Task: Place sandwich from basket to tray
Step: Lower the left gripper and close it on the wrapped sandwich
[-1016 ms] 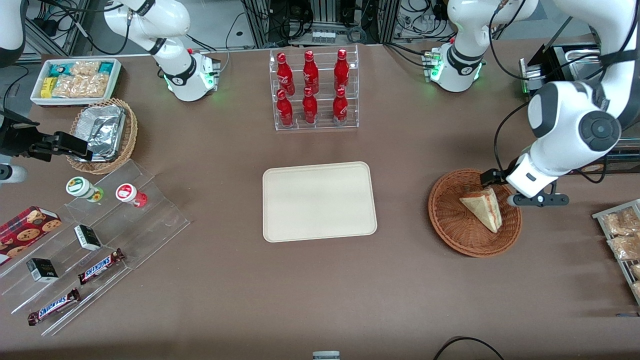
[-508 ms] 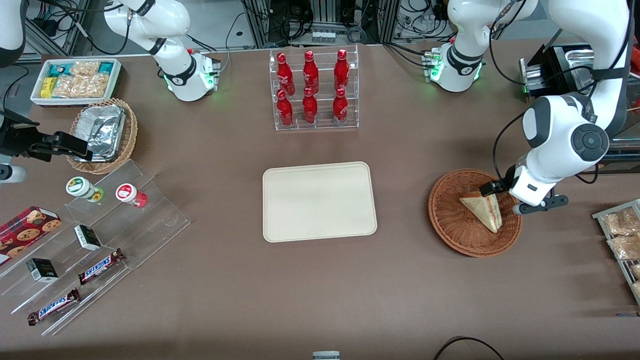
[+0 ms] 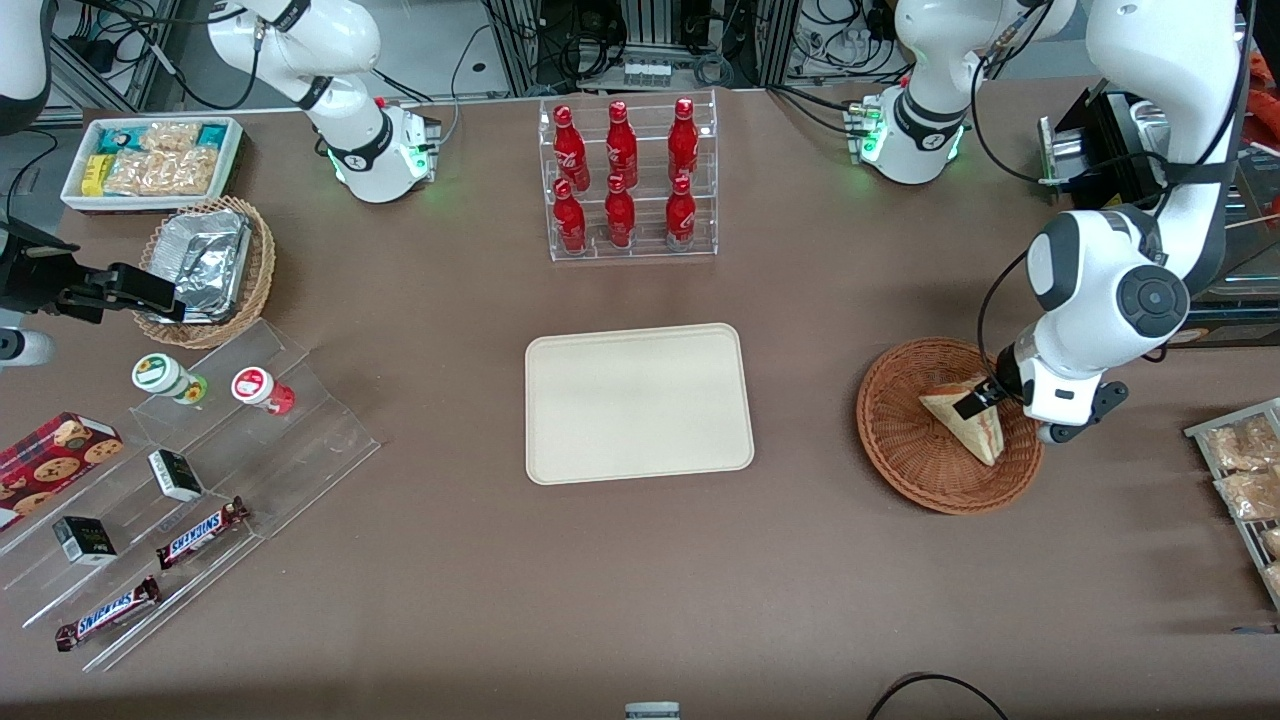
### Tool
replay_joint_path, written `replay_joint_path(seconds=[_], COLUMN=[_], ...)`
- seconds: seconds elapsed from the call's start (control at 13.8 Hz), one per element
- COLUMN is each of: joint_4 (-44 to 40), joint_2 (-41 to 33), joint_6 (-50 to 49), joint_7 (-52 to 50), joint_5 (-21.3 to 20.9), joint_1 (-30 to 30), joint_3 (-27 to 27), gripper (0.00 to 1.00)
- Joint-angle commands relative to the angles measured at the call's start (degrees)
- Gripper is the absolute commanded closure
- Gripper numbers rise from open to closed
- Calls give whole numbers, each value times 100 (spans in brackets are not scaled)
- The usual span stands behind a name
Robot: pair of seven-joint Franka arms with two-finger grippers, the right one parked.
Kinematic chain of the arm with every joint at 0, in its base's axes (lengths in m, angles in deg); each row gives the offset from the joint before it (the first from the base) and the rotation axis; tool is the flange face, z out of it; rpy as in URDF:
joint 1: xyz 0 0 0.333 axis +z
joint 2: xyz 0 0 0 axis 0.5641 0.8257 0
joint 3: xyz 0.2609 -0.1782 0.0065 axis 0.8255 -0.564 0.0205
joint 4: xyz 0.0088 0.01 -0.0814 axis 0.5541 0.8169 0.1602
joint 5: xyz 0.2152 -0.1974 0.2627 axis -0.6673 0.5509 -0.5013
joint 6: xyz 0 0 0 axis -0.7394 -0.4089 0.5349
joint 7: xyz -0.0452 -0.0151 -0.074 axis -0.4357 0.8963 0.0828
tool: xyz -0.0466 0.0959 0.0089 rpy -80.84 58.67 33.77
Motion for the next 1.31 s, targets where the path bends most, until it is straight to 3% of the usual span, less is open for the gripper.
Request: replay_joint_path(seconds=[0.0, 0.44, 0.51, 0.58, 0.65, 1.23], joint_4=[75, 163, 163, 163, 154, -1171], joint_2=[129, 429, 420, 403, 350, 174], joint_6=[261, 508, 508, 456, 403, -1407], joint_7=[-162, -197, -293, -451, -461, -268], joint_5=[15, 24, 33, 33, 33, -20], joint_1=[-2, 50, 50, 50, 42, -152], joint_3=[-6, -6, -6, -6, -6, -356], gripper=[0, 2, 28, 74, 100, 100])
